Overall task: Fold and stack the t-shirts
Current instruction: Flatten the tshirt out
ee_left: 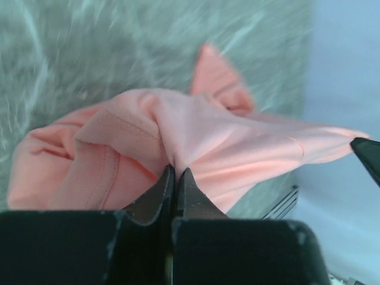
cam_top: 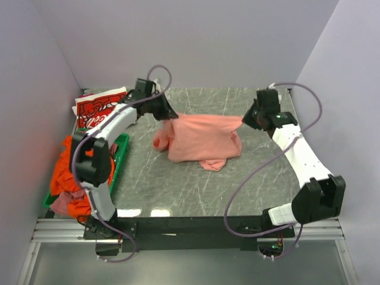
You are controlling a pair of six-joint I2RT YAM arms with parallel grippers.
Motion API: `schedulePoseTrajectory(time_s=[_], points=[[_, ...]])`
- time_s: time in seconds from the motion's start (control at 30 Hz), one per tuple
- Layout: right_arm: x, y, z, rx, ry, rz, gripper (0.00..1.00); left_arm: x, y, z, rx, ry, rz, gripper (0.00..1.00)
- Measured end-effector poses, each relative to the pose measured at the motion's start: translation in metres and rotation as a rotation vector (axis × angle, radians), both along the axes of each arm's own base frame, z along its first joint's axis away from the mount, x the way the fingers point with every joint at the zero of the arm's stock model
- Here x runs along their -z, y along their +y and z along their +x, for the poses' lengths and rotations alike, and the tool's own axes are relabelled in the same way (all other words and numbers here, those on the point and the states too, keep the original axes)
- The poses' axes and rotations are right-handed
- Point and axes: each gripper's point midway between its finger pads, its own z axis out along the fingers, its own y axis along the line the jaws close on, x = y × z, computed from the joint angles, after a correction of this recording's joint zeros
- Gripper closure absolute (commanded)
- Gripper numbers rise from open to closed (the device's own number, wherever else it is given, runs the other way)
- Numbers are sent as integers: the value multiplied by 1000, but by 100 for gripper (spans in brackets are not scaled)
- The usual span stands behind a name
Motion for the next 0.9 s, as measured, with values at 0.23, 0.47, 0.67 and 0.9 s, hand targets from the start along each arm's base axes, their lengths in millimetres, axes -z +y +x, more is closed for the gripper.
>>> schedulePoseTrajectory(time_s=[0.23, 0.47, 0.67, 0.9], points=[[-108, 7, -19, -72, -264, 59, 100, -127, 19, -23, -33, -302, -86, 99], [-100, 80, -94, -343, -296, 175, 100, -94, 75, -94, -176, -280, 68, 44], [31, 145, -182, -580, 67, 197, 100, -22, 127, -151, -299, -91, 265, 30], [111, 137, -218, -588, 365, 94, 100, -16, 104, -138, -208, -64, 280, 31]])
